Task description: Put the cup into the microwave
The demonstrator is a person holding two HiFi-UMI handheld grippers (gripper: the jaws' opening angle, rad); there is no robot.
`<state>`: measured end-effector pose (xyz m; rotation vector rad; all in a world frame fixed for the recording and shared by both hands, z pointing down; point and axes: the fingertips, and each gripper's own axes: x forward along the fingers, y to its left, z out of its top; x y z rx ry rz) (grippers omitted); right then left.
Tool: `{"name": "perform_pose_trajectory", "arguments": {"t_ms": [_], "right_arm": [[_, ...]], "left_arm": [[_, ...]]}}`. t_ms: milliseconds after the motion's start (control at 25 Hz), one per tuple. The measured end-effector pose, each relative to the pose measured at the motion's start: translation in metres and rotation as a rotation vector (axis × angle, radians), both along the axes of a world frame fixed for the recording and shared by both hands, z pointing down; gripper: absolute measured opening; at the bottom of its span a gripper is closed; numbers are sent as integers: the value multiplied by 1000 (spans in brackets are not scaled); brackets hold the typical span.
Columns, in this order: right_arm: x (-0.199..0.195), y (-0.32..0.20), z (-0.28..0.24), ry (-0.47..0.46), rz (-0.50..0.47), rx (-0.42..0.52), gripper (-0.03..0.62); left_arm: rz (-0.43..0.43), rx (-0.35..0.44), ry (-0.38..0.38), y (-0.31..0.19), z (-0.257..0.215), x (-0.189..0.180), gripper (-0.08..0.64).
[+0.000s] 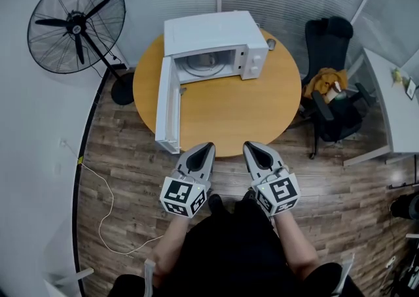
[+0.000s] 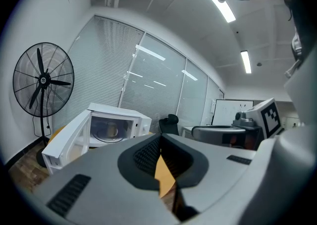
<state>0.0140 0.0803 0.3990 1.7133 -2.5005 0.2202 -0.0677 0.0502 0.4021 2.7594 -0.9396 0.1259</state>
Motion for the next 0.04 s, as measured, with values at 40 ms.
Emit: {"name": "perform_pose_trajectory", "arguments": {"t_ms": [40], "right_arm": [[0,-1,0,0,-3,0,9]], "left_arm": [[0,-1,0,-1,1,0,-5]]}}
